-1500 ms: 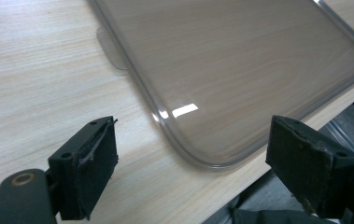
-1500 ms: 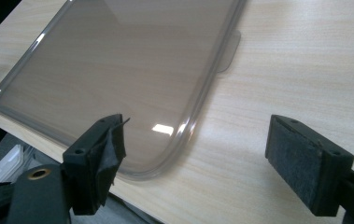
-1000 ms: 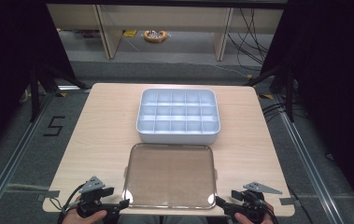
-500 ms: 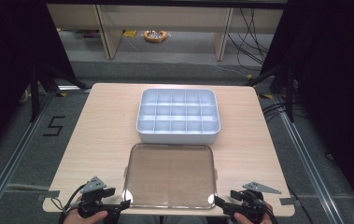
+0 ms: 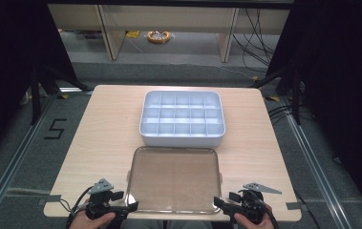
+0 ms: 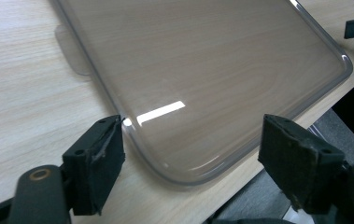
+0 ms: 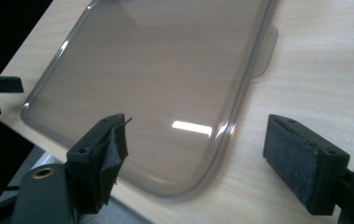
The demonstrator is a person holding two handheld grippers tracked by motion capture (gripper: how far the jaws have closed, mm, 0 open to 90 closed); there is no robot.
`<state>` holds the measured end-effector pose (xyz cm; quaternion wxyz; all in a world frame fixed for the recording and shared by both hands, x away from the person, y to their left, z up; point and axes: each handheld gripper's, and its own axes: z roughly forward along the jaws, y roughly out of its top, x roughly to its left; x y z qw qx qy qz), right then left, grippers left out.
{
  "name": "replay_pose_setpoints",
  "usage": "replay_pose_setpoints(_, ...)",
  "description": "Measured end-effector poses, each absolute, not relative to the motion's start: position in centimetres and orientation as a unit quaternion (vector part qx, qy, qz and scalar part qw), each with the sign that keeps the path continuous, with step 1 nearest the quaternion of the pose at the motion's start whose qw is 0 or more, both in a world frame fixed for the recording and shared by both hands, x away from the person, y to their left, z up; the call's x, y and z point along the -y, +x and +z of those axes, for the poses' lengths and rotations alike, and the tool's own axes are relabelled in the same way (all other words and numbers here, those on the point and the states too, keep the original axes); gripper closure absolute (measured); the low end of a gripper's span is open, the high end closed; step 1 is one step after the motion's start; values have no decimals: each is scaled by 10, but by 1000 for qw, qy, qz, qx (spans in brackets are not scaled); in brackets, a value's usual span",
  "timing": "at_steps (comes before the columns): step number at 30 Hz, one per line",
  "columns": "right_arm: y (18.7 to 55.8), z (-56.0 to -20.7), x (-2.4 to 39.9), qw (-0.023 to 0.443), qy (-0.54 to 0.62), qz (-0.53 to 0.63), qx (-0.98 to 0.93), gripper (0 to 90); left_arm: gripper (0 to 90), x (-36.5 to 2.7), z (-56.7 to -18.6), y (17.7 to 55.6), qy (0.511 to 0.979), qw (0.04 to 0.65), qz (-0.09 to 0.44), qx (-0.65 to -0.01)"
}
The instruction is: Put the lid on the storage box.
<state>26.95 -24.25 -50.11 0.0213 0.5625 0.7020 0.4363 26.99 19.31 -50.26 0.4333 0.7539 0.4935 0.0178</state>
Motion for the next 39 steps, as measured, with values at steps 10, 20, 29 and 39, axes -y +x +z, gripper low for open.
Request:
replay_pose_setpoints(10, 282, -504, 232, 25, 567, 432, -701, 249, 343, -196, -506, 290, 761, 418, 26, -495)
replay_pose_setpoints(20, 294, -512, 231, 3, 584, 433, -687, 269, 379, -192, -508, 294, 761, 396, 41, -512)
replay_pose_setpoints(29, 292, -515, 229, -26, 614, 456, -643, 248, 390, -193, -511, 296, 767, 423, 49, -480)
replay_pose_setpoints(39, 281, -515, 238, -103, 662, 472, -573, 408, 392, -195, -510, 292, 776, 409, 43, -478)
